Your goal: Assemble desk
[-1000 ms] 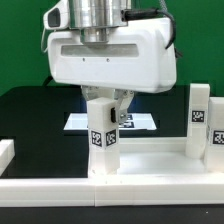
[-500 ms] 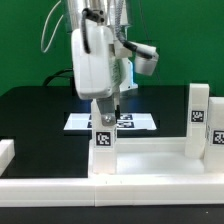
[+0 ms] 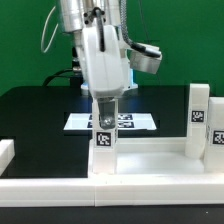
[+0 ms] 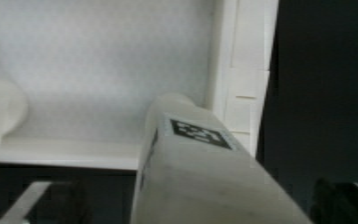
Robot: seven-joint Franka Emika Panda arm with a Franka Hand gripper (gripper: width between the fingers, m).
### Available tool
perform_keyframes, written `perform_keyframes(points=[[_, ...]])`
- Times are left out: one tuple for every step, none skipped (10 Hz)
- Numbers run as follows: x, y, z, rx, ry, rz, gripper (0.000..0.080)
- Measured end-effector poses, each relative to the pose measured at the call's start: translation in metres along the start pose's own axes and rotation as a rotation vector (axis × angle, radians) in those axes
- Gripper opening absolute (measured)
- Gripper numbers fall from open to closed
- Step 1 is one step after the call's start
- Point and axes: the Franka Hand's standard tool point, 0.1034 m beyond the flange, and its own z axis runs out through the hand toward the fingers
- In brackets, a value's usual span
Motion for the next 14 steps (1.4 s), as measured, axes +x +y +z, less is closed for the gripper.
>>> perform_keyframes(points=[[-0.0001, 0.0017, 0.0004, -0.003, -0.017, -0.201, 0.0638], [-0.0045, 0.0026, 0.0010, 0.004, -0.012, -0.224, 0.0647], [-0.0037, 0.0030, 0.0016, 0.002, -0.011, -0.286, 0.0647], [-0.0028, 0.0036, 0.0018, 0.002, -0.011, -0.371, 0.0649], [-0.0029, 0.0036, 0.0019, 0.002, -0.011, -0.426, 0.0649], [-0.0032, 0.0037, 0.0022, 0.002, -0.011, -0.480, 0.0649], [-0.0031, 0.0028, 0.0020, -0.021, -0.012, -0.702, 0.0649], [-0.0026, 0.0036, 0.0026, -0.022, -0.011, -0.680, 0.0649], [-0.0027, 0.0038, 0.0030, -0.023, -0.011, -0.659, 0.0635], [-0.0028, 0.0039, 0.0031, -0.023, -0.011, -0.654, 0.0635], [-0.0029, 0.0038, 0.0032, -0.023, -0.011, -0.609, 0.0449], [-0.0029, 0.0040, 0.0034, -0.024, -0.010, -0.550, 0.0304], [-0.0021, 0.0044, 0.0032, -0.024, -0.009, -0.479, 0.0304], [-0.0027, 0.0041, 0.0032, -0.026, -0.008, -0.390, 0.0291]])
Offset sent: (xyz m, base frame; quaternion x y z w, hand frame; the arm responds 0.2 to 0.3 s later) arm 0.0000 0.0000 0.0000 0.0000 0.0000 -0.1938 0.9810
